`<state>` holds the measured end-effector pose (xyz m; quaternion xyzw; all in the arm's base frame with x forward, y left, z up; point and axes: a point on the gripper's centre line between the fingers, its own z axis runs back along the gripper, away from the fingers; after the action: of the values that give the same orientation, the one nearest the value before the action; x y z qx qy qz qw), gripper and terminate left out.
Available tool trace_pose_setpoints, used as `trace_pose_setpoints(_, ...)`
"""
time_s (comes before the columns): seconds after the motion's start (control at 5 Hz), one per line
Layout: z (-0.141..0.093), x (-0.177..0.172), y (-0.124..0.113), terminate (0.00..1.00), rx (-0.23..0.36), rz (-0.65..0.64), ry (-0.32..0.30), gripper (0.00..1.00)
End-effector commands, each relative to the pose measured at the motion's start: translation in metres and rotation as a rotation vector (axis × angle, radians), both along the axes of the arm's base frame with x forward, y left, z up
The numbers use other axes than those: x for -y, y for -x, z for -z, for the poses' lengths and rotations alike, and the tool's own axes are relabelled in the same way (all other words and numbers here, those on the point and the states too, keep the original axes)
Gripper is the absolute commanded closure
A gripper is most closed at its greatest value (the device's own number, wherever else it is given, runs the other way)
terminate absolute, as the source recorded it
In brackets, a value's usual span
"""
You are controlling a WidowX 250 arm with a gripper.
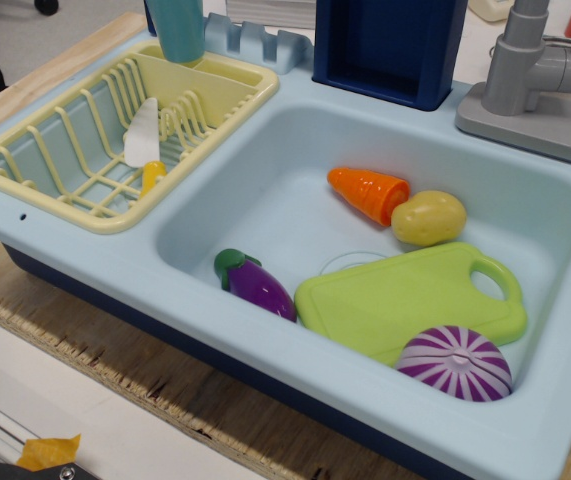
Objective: Put cup from counter or drying rack into sink
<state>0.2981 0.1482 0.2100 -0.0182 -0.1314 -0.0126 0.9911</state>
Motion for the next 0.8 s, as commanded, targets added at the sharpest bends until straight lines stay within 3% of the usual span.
trace_pose_setpoints(0.0,0.000,0.000,0.000,0.00,0.000,0.000,0.000,0.00)
trace_pose_setpoints(0.6,0.003,0.004,-0.028,0.00,0.020,0.085,0.001,0.00)
